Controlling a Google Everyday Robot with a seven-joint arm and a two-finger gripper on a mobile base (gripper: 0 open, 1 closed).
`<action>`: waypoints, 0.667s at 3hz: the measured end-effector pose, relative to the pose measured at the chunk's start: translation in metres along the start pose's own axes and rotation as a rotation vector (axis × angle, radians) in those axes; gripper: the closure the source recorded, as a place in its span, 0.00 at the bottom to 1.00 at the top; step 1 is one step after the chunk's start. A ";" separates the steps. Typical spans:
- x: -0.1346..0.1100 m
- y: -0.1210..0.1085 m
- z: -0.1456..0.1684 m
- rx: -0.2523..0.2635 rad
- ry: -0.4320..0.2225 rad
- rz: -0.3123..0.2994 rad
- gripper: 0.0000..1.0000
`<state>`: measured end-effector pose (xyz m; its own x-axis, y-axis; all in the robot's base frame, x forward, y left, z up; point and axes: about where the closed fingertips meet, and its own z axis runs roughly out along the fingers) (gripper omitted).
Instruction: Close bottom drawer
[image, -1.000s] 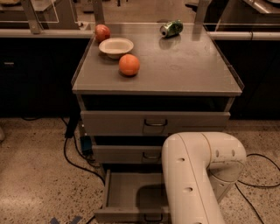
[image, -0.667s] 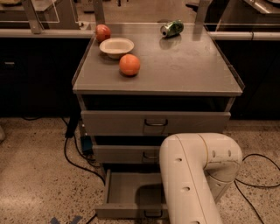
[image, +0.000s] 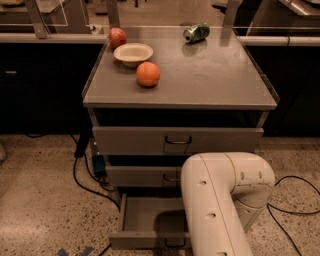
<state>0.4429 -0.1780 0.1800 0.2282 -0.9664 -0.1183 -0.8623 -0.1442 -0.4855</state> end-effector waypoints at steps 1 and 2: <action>0.013 0.001 0.002 0.071 -0.047 0.011 1.00; 0.034 -0.006 0.006 0.178 -0.103 0.013 1.00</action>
Offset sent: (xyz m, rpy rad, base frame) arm 0.0226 -0.0402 -0.0030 0.2385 -0.2655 0.1029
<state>0.4587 -0.2091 0.1733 0.2701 -0.9399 -0.2089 -0.7739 -0.0828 -0.6279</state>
